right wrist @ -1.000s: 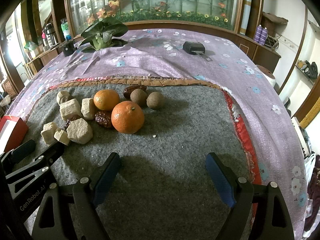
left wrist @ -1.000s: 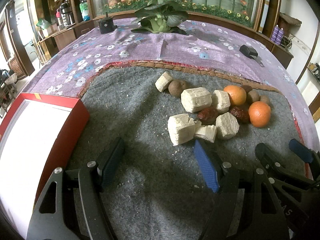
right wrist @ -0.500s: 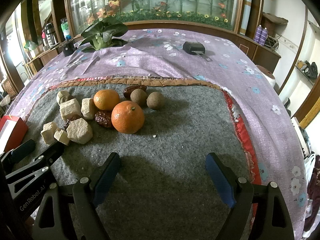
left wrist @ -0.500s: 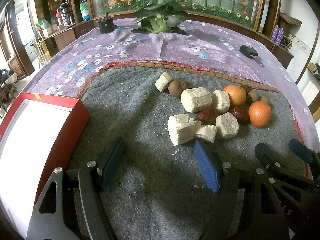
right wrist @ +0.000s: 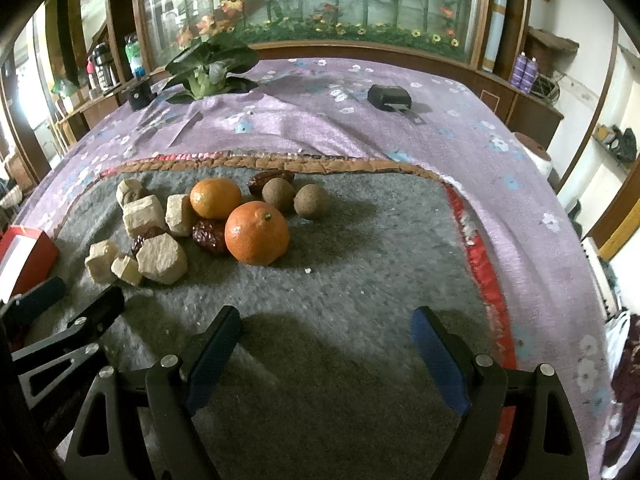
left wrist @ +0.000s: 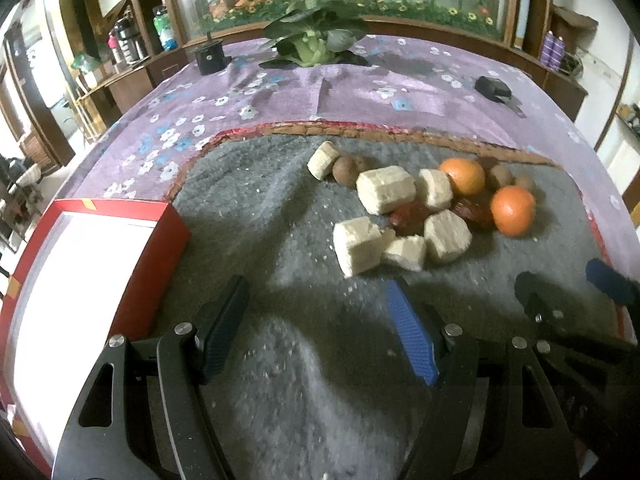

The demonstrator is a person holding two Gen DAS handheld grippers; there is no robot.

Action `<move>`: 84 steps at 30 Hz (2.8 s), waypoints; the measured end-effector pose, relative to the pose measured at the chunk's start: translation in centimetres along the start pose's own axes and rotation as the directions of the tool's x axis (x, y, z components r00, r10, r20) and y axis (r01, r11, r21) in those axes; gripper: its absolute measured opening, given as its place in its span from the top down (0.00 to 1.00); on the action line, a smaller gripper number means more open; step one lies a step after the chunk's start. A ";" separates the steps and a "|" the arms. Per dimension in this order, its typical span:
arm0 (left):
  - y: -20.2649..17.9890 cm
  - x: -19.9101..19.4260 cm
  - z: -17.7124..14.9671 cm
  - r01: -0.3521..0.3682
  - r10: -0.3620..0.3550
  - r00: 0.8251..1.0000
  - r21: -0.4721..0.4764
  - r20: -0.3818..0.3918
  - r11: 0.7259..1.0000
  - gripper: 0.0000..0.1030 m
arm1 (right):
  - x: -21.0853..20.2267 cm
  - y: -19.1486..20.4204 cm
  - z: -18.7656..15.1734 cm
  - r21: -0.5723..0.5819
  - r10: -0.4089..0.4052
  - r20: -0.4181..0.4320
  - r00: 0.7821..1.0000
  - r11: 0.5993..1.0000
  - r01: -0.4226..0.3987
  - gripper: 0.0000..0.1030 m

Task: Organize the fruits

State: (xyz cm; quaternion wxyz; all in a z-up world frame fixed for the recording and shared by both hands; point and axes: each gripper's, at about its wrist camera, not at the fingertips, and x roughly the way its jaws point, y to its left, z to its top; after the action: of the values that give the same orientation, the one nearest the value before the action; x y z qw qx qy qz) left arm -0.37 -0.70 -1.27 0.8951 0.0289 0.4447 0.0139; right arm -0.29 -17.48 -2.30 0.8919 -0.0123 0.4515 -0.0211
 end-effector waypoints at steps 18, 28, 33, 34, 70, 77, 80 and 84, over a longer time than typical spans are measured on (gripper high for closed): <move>3.9 -5.0 0.3 0.158 -0.156 0.987 -0.057 0.037 0.986 0.30 | -6.8 -2.0 -0.5 0.020 0.104 0.133 0.986 0.994 -0.108 0.17; 2.8 -3.9 0.9 0.155 -0.155 0.988 -0.045 0.010 0.987 0.30 | -7.0 -1.3 -0.7 -0.025 0.113 0.137 0.984 0.994 -0.110 0.17; 2.0 -2.9 1.5 0.141 -0.141 0.990 -0.033 -0.006 0.989 0.30 | -6.5 -1.6 -0.5 -0.015 0.117 0.130 0.985 0.993 -0.116 0.17; 1.8 -2.6 1.7 0.138 -0.138 0.990 -0.030 -0.012 0.990 0.30 | -6.4 -1.6 -0.4 -0.014 0.120 0.128 0.984 0.993 -0.119 0.17; 1.1 1.4 2.6 0.103 -0.093 0.991 0.109 -0.096 0.989 0.41 | -4.5 -0.8 -0.2 -0.043 0.190 0.088 0.978 0.982 -0.186 0.16; 1.7 1.9 2.6 0.147 -0.136 0.984 0.091 -0.113 0.985 0.72 | -4.2 0.1 -0.6 -0.089 0.267 0.055 0.962 0.961 -0.262 0.28; 2.2 0.9 2.5 0.148 -0.140 0.985 0.077 -0.096 0.986 0.72 | -3.9 1.1 -0.6 -0.111 0.334 0.020 0.942 0.938 -0.330 0.32; 3.2 -1.5 2.3 0.125 -0.122 0.992 0.078 -0.041 0.989 0.72 | -2.8 2.7 -0.2 -0.092 0.461 -0.031 0.887 0.882 -0.462 0.32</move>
State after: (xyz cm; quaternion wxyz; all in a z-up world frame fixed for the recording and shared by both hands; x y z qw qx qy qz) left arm 0.57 2.34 1.49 0.8841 0.0371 0.4620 -0.0589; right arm -2.07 -14.61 -0.30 0.8678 0.0524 0.4455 0.2137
